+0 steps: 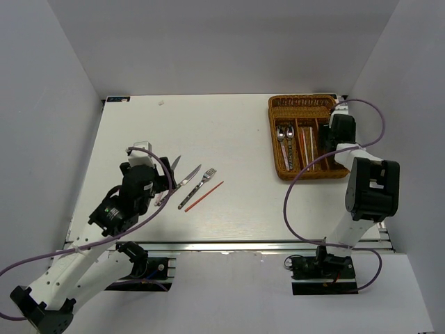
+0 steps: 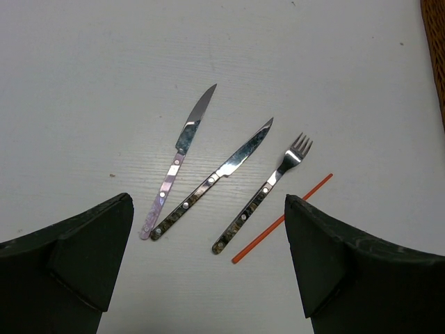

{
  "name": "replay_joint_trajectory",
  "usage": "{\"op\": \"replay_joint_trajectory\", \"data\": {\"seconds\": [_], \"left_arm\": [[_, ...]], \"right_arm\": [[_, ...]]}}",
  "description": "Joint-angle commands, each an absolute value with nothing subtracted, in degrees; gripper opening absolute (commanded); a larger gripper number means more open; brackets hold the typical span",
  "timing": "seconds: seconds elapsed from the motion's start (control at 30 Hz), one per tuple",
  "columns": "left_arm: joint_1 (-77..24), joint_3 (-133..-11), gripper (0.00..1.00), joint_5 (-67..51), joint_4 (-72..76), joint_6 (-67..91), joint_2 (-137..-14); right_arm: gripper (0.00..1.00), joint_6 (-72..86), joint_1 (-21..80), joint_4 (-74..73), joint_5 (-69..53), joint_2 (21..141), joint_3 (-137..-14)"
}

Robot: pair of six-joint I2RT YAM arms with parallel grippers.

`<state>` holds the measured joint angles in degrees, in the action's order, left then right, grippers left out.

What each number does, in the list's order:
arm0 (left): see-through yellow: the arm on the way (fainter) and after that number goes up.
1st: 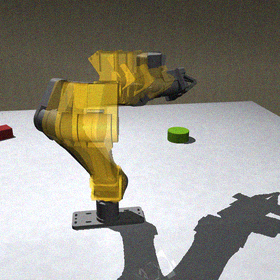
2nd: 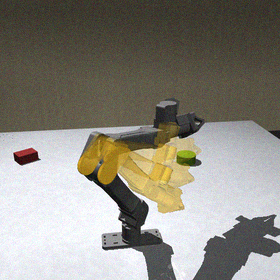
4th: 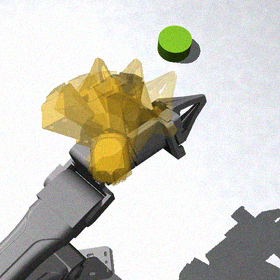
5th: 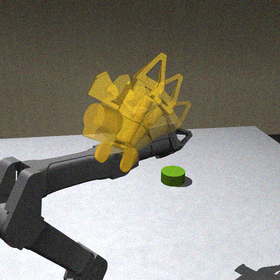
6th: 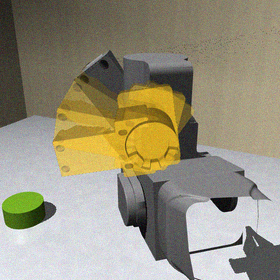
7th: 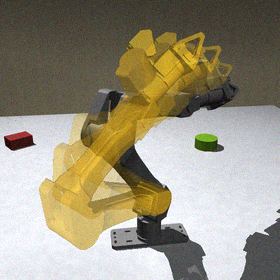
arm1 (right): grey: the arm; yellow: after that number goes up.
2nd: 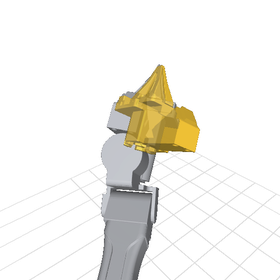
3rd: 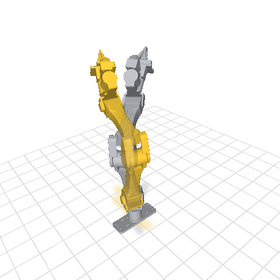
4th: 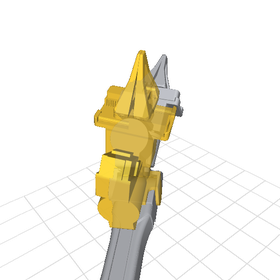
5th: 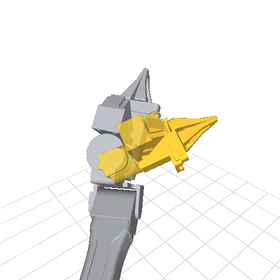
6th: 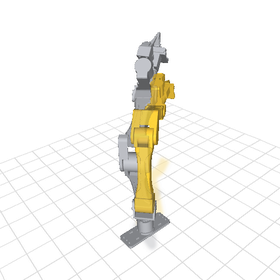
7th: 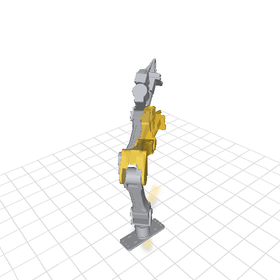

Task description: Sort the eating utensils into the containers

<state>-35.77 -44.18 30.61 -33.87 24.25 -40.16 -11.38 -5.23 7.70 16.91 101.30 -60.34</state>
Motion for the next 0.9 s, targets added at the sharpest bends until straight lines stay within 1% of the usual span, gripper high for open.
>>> {"op": "replay_joint_trajectory", "data": {"seconds": [0.0, 0.13, 0.2, 0.27, 0.3, 0.33, 0.4, 0.43, 0.47, 0.5, 0.53, 0.57, 0.6, 0.63, 0.67, 0.7, 0.73, 0.77, 0.8, 0.83, 0.87], "left_arm": [[-35.6, -43.77, 0.98, 30.06, -33.05, 23.73, -40.69], [-35.6, -43.94, 0.98, 30.76, -33.31, 23.91, -42.62], [-35.6, -43.95, 0.98, 31.2, -33.4, 23.99, -43.33], [-35.6, -44.12, 0.98, 31.9, -33.66, 24.08, -44.55], [-35.6, -44.21, 0.98, 32.34, -33.75, 24.26, -44.91], [-35.6, -44.3, 0.98, 32.87, -33.92, 24.34, -45.43], [-35.6, -44.47, 0.98, 33.66, -34.28, 24.61, -46.58], [-35.6, -44.47, 0.98, 34.1, -34.36, 24.78, -47.02], [-35.6, -44.65, 0.98, 34.88, -34.54, 24.87, -47.63], [-35.6, -44.65, 0.98, 35.33, -34.63, 25.13, -47.98], [-35.6, -44.74, 0.98, 35.68, -34.8, 25.22, -48.25], [-35.6, -44.74, 0.98, 36.12, -34.8, 25.31, -48.51], [-35.6, -44.65, 0.98, 35.86, -34.72, 25.31, -49.21], [-35.6, -44.65, 0.98, 35.51, -34.19, 25.14, -49.57], [-35.6, -44.74, 0.98, 33.33, -33.75, 24.09, -50.61], [-35.6, -44.82, 0.98, 31.57, -33.14, 23.39, -51.32], [-35.6, -45.17, 0.98, 29.9, -32.0, 22.51, -52.29], [-35.6, -45.78, 0.98, 28.23, -31.73, 21.72, -53.51], [-35.6, -47.79, 0.98, 24.73, -31.38, 21.54, -55.18], [-35.6, -49.29, 0.98, 22.96, -31.29, 21.36, -59.46], [-35.6, -50.87, 0.98, 21.29, -30.94, 21.18, -62.02]], "right_arm": [[0.89, -7.74, -5.45, 7.91, 18.11, 97.57, -63.9], [0.89, -2.04, -5.19, 5.9, 16.35, 90.81, -64.95], [0.89, 2.95, -4.49, 4.14, 16.87, 84.66, -65.39], [0.89, 5.53, -2.03, 0.81, 17.83, 78.79, -66.26], [0.89, 7.89, -0.54, -0.43, 21.84, 76.92, -66.62], [0.89, 9.04, 3.91, -2.61, 23.28, 73.51, -66.71], [0.89, 8.53, 8.24, -1.59, 21.11, 69.98, -62.95], [0.89, 9.57, 9.91, 0.33, 16.83, 66.65, -60.32], [0.89, 13.23, 10.02, 6.36, 6.0, 64.97, -57.16], [0.89, 19.45, 9.85, 9.03, 1.28, 63.39, -49.65], [0.89, 24.38, 8.8, 14.01, -7.3, 60.58, -45.92], [0.89, 24.61, 8.79, 18.85, -15.65, 59.6, -42.66], [0.89, 26.35, 9.14, 21.25, -20.6, 58.81, -40.1], [0.89, 28.28, 11.23, 18.75, -18.91, 58.02, -40.34], [0.89, 27.87, 15.08, 10.8, -11.15, 57.92, -41.04], [0.89, 27.08, 15.12, 6.98, -6.12, 57.83, -42.18], [0.89, 26.98, 18.86, 3.81, -1.98, 57.31, -43.49], [0.89, 27.59, 19.94, 1.43, 2.85, 56.78, -43.59], [0.89, 28.47, 20.3, 0.1, 3.33, 55.91, -43.33], [0.89, 29.26, 20.48, -3.04, 3.34, 53.64, -41.68], [0.89, 29.01, 20.39, -3.16, 2.82, 52.22, -40.44]]}}
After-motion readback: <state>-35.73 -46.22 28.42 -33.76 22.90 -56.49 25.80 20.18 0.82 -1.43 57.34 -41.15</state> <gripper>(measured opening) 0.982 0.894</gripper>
